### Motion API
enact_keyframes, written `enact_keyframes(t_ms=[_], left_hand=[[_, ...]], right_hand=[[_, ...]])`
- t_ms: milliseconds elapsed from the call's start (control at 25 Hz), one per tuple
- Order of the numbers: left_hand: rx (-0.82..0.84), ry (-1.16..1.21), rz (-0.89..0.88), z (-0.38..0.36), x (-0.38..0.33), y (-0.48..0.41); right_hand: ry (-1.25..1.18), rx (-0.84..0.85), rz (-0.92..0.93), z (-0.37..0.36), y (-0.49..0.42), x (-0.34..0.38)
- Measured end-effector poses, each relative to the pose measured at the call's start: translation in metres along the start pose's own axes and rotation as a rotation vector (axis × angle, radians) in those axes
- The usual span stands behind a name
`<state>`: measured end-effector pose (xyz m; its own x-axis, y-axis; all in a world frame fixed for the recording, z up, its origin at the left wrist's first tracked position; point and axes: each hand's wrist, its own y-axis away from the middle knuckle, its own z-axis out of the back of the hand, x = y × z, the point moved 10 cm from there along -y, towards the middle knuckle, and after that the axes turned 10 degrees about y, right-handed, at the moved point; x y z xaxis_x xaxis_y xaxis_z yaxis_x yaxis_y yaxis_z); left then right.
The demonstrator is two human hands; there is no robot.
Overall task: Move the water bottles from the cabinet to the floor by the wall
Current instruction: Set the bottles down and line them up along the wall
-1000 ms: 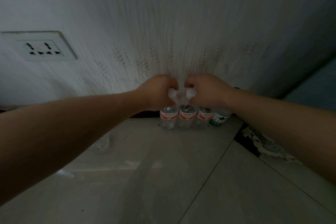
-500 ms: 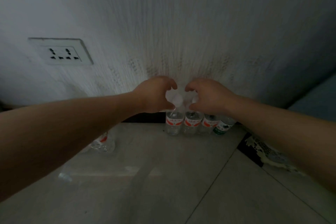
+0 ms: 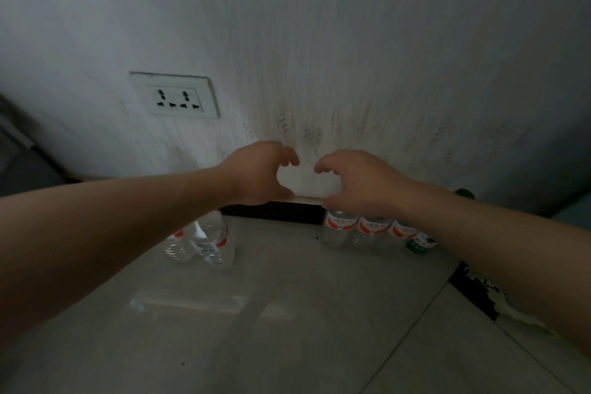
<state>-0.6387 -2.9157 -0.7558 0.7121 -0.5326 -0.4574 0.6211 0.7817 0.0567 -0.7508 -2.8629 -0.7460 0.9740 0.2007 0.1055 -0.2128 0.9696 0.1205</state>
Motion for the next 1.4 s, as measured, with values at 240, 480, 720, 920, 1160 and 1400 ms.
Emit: enact_keyframes(t_ms=[240, 480, 720, 920, 1160, 1400], left_hand=[[-0.009, -0.004, 0.112, 0.027, 0.062, 0.040], [-0.015, 0.010, 0.221, 0.046, 0.121, 0.087], [-0.065, -0.020, 0.274, 0.064, 0.164, 0.122], [-0.070, 0.016, 0.296, 0.061, 0.189, 0.135], [-0.087, 0.023, 0.286, 0.058, 0.193, 0.126], [-0.101, -0.007, 0.278, 0.052, 0.190, 0.115]], right_hand=[[-0.019, 0.017, 0.096, -0.012, -0.027, 0.052], [-0.050, 0.062, 0.171, -0.028, -0.053, 0.104], [-0.090, 0.057, 0.247, -0.035, -0.068, 0.160], [-0.108, 0.078, 0.321, -0.045, -0.074, 0.191], [-0.056, 0.124, 0.356, -0.058, -0.082, 0.203], [-0.076, 0.110, 0.324, -0.057, -0.083, 0.199]])
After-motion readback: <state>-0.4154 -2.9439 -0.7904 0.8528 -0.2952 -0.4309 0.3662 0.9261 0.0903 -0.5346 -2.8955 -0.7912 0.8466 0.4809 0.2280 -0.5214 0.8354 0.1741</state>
